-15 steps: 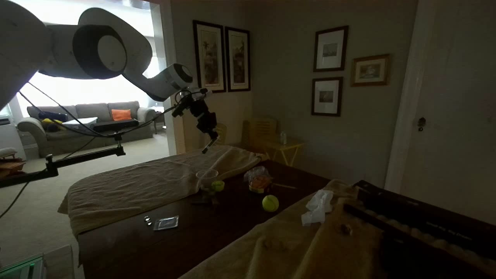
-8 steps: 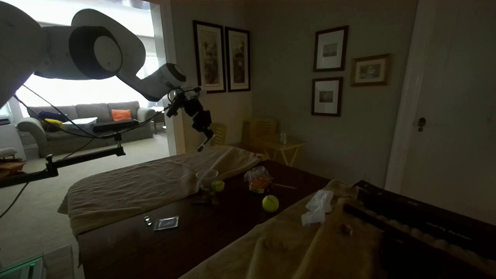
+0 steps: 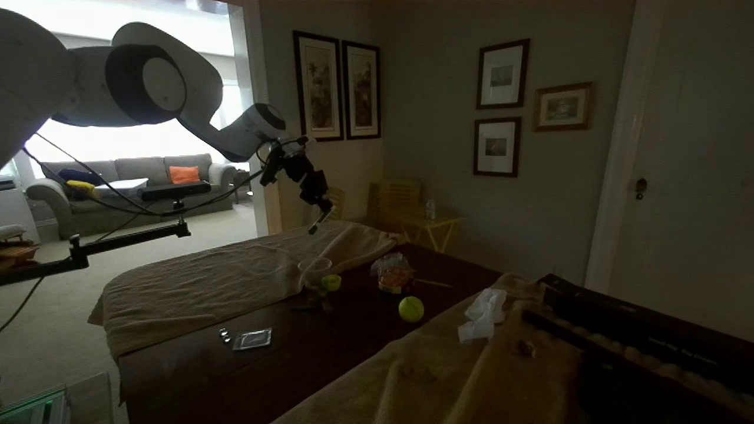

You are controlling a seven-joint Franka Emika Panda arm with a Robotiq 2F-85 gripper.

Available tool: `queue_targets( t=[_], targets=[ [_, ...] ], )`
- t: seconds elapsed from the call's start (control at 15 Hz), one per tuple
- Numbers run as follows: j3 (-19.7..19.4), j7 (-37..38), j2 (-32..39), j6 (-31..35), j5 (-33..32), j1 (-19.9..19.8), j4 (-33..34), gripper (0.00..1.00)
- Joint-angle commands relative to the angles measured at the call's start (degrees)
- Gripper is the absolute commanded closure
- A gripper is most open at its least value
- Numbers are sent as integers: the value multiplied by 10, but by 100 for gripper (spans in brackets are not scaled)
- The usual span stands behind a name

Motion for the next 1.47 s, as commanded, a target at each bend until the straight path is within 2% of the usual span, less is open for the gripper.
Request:
queue_targets(
  t=[0.0,0.33,0.73,1.0,1.27,1.4],
  targets=[
    [-18,37,16,9,-32,19,15,95],
    [-27,46,15,37,-33,17,10,95],
    [-62,65,35,3,-51,31,32,95],
    [-63,68,51,-2,-35,30,48,95],
    [-53,62,40,27,-23,18,43,95],
    [-37,40,27,82,-14,2,29,95]
  ],
)
